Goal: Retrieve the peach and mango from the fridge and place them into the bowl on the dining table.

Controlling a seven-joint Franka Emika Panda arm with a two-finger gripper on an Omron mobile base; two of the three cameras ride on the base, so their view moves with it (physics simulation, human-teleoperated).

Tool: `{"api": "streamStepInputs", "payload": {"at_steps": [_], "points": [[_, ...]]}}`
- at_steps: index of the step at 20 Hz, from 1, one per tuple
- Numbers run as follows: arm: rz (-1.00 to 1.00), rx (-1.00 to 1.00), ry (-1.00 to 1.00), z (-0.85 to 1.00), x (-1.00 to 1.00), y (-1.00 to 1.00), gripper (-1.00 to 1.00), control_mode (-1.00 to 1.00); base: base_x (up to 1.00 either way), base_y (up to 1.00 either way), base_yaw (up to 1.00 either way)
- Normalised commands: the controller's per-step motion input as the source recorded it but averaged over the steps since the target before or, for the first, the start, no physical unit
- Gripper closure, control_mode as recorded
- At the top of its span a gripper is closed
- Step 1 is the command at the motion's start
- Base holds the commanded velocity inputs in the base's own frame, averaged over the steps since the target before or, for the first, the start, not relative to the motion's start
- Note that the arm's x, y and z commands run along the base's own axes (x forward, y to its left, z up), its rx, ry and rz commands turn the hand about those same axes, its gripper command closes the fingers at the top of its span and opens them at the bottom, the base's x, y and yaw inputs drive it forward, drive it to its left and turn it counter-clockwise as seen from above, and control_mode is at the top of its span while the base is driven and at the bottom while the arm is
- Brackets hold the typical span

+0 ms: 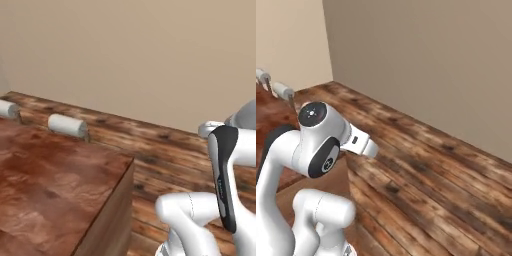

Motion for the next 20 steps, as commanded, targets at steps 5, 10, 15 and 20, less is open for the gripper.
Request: {"api": "streamStepInputs", "payload": {"at_steps": [5, 10, 15, 20], "points": [[0.00, 0.00, 0.00, 0.00, 0.00, 0.00, 1.00, 1.00, 1.00, -0.62, 0.43], [0.00, 0.00, 0.00, 0.00, 0.00, 0.00, 1.00, 1.00, 1.00, -0.40, 0.64], [0.00, 0.00, 0.00, 0.00, 0.00, 0.00, 1.00, 1.00, 1.00, -0.40, 0.70], [0.00, 0.00, 0.00, 0.00, 0.00, 0.00, 1.00, 1.00, 1.00, -0.55, 0.64]]}}
